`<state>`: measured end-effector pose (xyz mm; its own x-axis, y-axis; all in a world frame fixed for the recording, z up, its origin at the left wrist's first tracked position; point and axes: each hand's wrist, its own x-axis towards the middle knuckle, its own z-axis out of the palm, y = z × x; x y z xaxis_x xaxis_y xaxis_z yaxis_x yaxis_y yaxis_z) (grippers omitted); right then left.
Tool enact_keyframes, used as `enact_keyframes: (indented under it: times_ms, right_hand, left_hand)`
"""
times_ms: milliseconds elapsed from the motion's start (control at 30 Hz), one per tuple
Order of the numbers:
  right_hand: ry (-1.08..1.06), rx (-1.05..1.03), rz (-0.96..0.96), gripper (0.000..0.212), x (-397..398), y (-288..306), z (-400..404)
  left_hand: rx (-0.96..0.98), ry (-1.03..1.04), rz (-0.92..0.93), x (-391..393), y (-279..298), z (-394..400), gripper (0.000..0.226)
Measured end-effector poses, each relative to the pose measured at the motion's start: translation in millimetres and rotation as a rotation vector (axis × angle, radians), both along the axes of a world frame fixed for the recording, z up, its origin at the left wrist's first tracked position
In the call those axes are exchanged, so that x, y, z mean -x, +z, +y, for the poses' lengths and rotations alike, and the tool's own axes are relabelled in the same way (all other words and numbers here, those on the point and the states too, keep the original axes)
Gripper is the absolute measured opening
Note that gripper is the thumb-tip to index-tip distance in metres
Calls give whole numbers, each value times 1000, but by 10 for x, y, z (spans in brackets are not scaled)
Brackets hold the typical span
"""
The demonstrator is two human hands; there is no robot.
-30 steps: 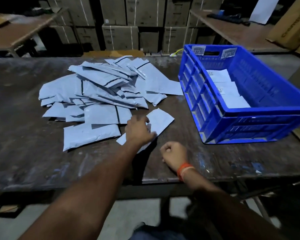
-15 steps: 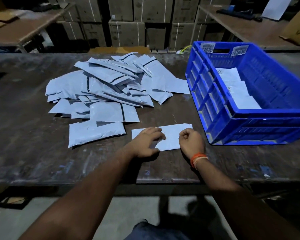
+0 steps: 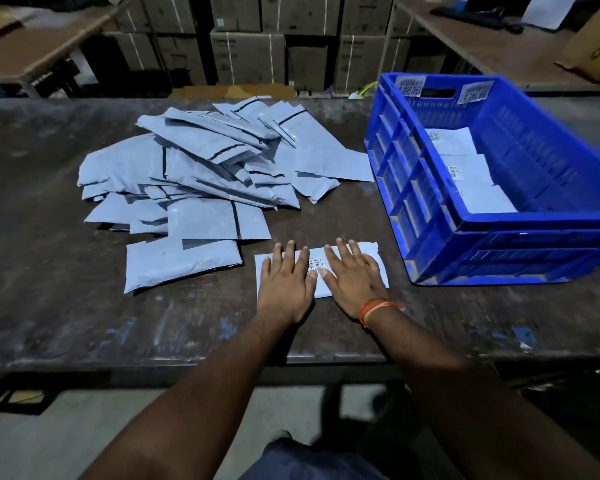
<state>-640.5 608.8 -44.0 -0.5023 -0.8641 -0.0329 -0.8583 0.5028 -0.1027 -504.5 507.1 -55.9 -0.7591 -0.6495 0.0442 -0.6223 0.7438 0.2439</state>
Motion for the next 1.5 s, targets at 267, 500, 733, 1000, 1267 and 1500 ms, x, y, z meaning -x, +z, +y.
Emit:
enact_keyframes:
  times_ms: [267, 500, 733, 1000, 1267, 1500]
  right_hand:
    - [-182, -57, -66, 62, 260, 27, 190]
    - [-435, 198, -70, 62, 220, 142, 247]
    - [-496, 351, -425, 51, 212, 250, 246]
    - [-365, 606, -685, 28, 177, 481, 290]
    - [-169, 842, -655, 21, 392, 1401, 10]
    - [-137, 851, -583, 11, 752, 2062, 215]
  left_hand:
    - [-19, 95, -97, -298, 27, -268, 58]
    - [-24, 375, 53, -344, 260, -91, 52]
    - [-390, 552, 151, -226, 434, -60, 50]
    - [-744, 462, 520, -419, 567, -485, 24]
    - [-908, 294, 764, -399, 1570, -832, 22]
    - [-778, 159, 749, -27, 2174, -846, 22]
